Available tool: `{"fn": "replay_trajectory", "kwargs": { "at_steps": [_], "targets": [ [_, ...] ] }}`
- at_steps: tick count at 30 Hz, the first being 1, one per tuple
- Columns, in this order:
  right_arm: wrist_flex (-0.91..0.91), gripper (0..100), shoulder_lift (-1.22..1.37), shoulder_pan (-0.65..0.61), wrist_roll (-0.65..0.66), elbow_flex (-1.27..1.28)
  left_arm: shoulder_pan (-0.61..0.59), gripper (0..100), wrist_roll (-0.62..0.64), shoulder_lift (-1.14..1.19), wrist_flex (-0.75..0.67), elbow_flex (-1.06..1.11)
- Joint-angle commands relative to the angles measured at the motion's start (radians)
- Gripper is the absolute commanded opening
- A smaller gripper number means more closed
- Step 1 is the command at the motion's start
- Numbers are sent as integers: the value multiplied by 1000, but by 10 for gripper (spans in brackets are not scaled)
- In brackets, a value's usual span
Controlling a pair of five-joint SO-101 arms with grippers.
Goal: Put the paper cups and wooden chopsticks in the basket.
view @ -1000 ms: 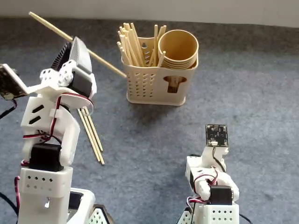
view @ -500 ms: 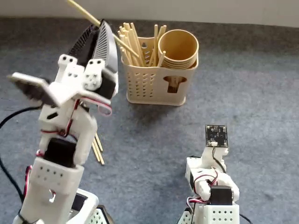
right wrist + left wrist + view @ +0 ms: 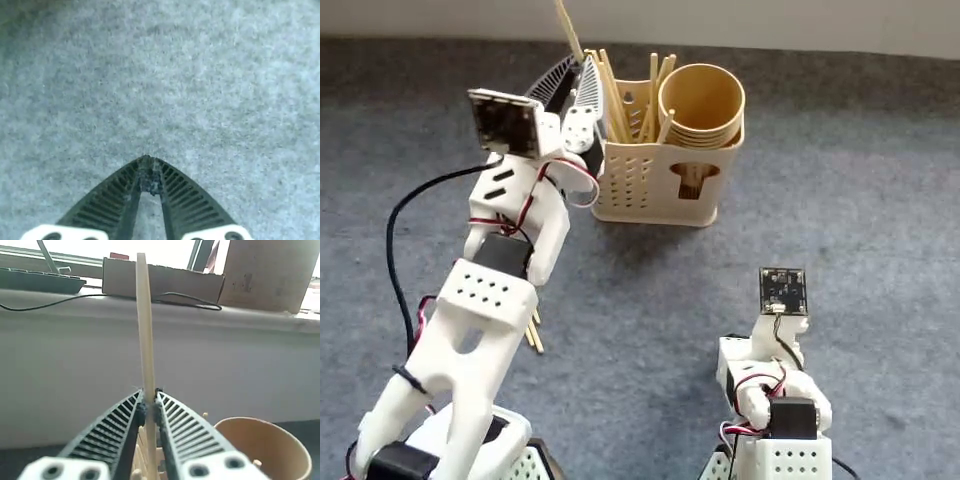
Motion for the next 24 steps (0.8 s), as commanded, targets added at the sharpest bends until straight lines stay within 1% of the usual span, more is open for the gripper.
{"fn": "replay_trajectory", "kwargs": {
  "at_steps": [1, 3, 6, 10, 14, 20, 24],
  "targets": [
    [7, 5, -15, 12, -6, 153, 21, 62, -32, 18, 157, -114],
    [7, 5, -15, 12, -6, 153, 21, 101, -32, 7, 270, -153],
    [7, 5, -15, 12, -6, 153, 24, 116, -32, -13, 420, -229],
    [7, 5, -15, 12, -6, 153, 44, 117, -32, -33, 532, -302],
    [7, 5, -15, 12, -6, 153, 65, 119, -32, -68, 594, -321],
    [7, 5, -15, 12, -6, 153, 61, 115, -34, -133, 603, -309],
    [7, 5, -15, 12, -6, 153, 58, 115, -37, -173, 669, -312]
  ]
}}
